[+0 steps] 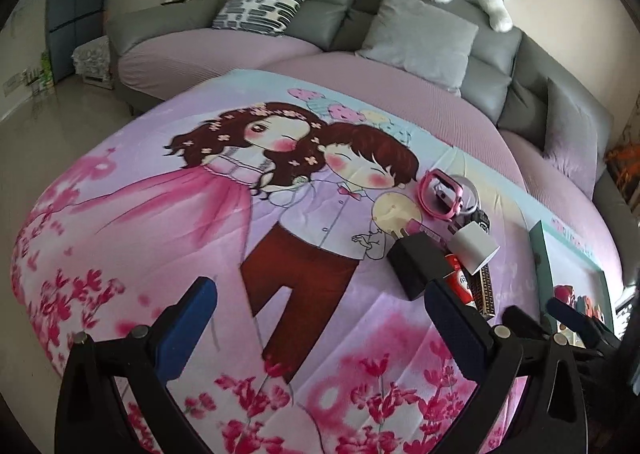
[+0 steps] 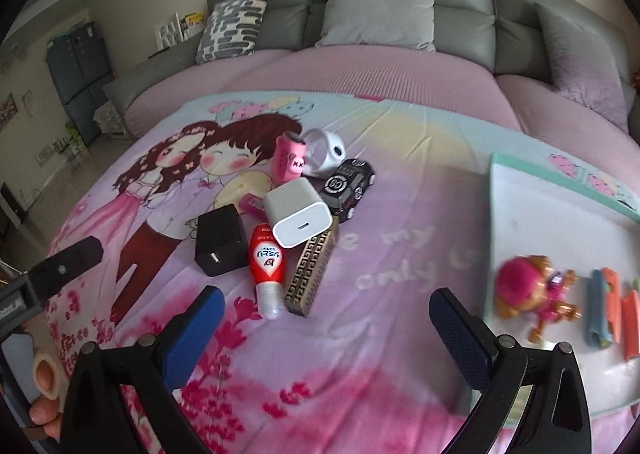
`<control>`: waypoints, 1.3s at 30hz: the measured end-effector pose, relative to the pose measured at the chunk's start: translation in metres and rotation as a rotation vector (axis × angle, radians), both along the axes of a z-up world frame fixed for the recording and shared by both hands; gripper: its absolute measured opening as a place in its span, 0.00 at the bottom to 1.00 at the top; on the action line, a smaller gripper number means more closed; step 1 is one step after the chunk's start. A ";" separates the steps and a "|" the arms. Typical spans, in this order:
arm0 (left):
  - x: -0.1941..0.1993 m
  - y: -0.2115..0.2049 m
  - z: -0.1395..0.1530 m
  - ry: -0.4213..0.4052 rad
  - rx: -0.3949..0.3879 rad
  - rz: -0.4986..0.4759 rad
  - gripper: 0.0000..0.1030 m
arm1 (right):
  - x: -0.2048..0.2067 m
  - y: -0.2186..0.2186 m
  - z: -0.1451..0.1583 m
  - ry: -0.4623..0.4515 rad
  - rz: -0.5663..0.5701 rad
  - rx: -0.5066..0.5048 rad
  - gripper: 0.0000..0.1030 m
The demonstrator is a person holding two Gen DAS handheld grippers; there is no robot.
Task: Organize rigid objects
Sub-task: 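Move both tools back from the tray toward the remaining pile, then reach the left tool to the black charger while the right tool reaches the gold patterned bar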
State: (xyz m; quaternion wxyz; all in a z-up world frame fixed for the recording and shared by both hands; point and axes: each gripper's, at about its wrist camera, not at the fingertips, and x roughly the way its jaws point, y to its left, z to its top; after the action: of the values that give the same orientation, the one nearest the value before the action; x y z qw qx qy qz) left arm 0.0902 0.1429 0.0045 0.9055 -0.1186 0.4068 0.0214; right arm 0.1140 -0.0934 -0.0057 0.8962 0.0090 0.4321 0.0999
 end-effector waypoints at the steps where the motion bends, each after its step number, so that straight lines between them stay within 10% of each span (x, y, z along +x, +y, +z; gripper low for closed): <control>1: 0.004 -0.001 -0.001 0.005 0.004 -0.002 1.00 | 0.007 0.002 -0.006 0.014 -0.011 -0.008 1.00; 16: 0.056 -0.043 -0.013 0.051 0.024 -0.123 1.00 | 0.045 -0.002 -0.029 0.105 -0.070 -0.064 0.86; 27: 0.083 -0.072 -0.029 0.121 0.081 -0.148 1.00 | 0.054 0.011 -0.029 0.113 -0.069 -0.107 0.46; 39: 0.088 -0.068 -0.043 0.166 0.086 -0.136 1.00 | 0.051 0.007 -0.032 0.109 -0.062 -0.103 0.45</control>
State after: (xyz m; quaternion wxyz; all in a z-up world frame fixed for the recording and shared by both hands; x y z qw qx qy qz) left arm 0.1783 0.0746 -0.0387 0.8722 -0.0497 0.4864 -0.0132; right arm 0.1652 -0.0867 -0.0374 0.8733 -0.0181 0.4843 0.0491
